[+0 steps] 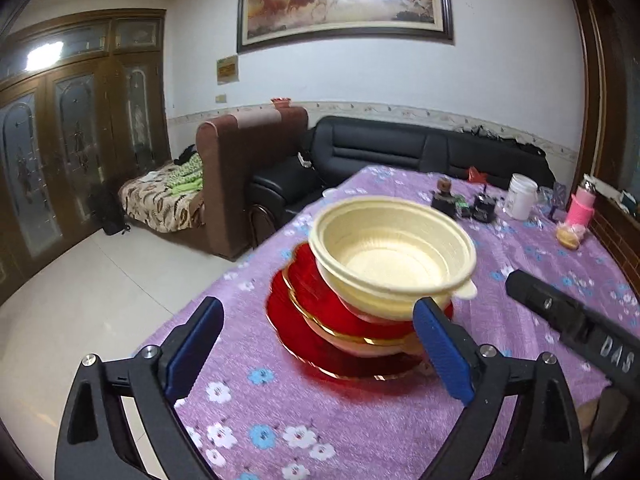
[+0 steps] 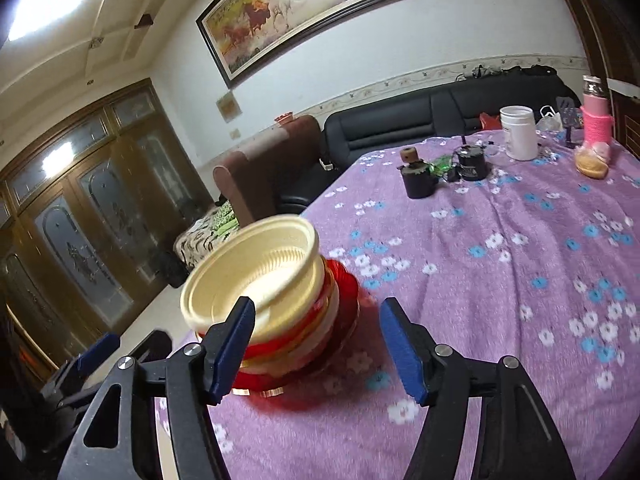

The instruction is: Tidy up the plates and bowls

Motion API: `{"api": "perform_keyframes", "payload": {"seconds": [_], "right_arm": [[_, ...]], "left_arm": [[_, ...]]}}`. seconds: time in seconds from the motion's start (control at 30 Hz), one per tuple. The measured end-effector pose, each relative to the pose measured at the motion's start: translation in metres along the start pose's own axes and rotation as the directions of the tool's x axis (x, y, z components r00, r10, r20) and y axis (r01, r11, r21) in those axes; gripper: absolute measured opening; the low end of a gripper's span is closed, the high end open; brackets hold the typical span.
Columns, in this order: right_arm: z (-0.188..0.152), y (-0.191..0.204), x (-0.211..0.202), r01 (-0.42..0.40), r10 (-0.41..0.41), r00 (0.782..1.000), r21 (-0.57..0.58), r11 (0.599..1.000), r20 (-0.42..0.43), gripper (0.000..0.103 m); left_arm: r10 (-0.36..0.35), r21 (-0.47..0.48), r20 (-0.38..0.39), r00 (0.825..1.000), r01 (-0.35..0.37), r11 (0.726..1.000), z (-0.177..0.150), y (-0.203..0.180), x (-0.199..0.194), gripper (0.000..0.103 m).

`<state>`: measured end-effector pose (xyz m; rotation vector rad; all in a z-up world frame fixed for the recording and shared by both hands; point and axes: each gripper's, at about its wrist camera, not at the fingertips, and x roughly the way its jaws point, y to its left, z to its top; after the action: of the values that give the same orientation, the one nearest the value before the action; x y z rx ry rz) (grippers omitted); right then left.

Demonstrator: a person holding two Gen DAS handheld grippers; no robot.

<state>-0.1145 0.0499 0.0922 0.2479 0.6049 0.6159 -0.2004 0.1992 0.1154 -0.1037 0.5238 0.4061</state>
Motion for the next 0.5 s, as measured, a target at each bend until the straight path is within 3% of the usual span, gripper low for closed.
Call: {"api": "perform_keyframes", "payload": {"seconds": [0.2,0.5], "right_arm": [[-0.021,-0.009,-0.007,0.045,-0.045,0.999,0.008,0.999,-0.017,0.071],[-0.032,-0.033,-0.008,0.098,-0.094,0.994,0.078,0.992,-0.053,0.072]], "left_arm": [[-0.02,0.018,-0.07,0.997,0.021,1.0,-0.016,-0.011,0.006,0.096],[-0.017,0.042,-0.109,0.994,0.022,0.999,-0.025,-0.02,0.008,0.096]]}}
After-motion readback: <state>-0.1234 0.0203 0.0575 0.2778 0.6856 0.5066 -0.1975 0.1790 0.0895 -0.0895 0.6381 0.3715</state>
